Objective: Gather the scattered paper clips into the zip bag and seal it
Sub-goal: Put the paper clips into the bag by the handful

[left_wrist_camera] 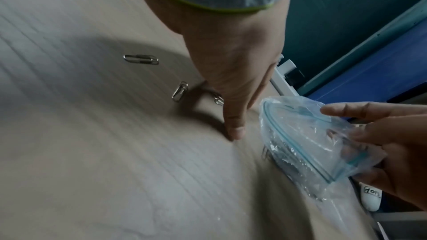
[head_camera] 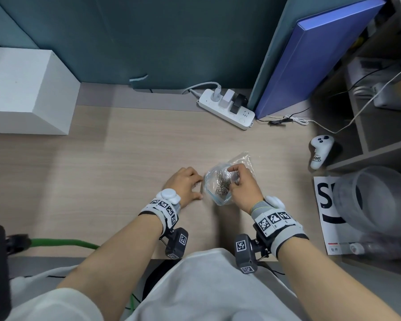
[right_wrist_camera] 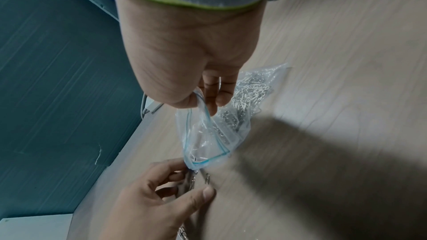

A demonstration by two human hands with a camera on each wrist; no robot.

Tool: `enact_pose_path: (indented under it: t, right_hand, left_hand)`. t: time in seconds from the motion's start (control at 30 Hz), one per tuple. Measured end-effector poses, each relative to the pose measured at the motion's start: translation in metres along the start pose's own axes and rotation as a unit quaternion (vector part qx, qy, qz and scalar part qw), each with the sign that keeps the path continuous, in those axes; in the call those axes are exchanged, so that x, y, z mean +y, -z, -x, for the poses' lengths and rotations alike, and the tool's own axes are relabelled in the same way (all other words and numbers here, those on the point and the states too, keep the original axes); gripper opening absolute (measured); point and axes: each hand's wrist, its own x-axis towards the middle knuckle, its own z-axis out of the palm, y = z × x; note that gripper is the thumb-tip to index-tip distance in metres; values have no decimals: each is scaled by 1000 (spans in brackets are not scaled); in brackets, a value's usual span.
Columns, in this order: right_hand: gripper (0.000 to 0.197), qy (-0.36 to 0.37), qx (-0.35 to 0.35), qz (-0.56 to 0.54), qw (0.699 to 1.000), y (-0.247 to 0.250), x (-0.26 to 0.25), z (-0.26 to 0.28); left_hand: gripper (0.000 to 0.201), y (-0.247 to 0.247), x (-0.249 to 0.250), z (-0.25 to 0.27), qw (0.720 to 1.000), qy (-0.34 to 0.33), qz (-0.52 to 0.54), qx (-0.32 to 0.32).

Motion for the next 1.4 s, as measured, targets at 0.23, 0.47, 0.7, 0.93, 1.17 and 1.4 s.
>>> enact_pose_path:
  t: [0.23,0.47,0.7,0.93,1.17,1.4]
  right_hand:
    - [43,8,6,-1,1000,-1,3,-2]
    - [44,8,5,3,1000,-1,7,0]
    - [42,11,5,-3,1000,-2,10,-2]
    - [44,8,-7,-1,1000,-6,6,-3]
    - [44,7,-14,1,1000,-7,3,-3]
    - [43,4,-11,0,1000,-6,4,-3]
  left_hand:
    - [16,-2,-6,-9,999,-10,-34,-3]
    - [7,1,-3,-16,997,-26,-73,19]
    - [11,14,-29,-2,998,24,-55,36]
    - [26,22,-50,25,998,5,36,-51]
    - [29,20,-49,33,996,-9,1,-88]
    - [12,12,-43,35,999,1,-17,-50]
